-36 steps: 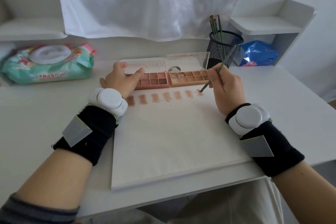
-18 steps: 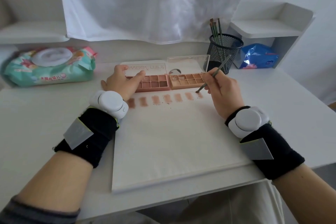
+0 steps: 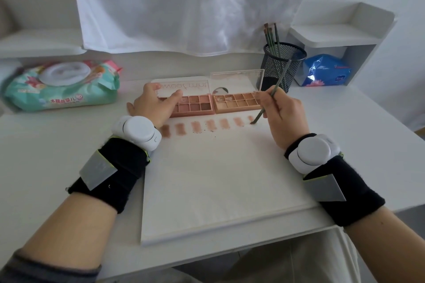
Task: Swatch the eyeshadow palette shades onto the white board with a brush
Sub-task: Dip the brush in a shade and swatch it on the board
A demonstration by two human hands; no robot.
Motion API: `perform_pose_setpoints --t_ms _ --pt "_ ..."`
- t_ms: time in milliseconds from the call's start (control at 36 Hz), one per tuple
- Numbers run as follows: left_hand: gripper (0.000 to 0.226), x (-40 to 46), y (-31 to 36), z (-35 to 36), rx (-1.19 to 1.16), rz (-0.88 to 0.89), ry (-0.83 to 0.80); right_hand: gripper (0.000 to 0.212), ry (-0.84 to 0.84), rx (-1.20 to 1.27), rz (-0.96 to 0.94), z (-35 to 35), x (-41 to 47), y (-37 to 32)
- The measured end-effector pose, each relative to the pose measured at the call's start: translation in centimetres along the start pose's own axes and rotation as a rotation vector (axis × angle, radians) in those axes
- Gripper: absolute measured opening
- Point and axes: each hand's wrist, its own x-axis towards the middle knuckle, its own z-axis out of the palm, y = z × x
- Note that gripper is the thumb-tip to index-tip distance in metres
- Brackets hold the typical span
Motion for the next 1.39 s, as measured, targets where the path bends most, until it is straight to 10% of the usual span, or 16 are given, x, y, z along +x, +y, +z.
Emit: perform_pose_setpoints --t_ms 1389 --pt "0.04 0.78 -0.4 -0.56 -0.482 -0.046 0.039 0.021 -0.033 0.013 0.089 -0.12 0.36 0.36"
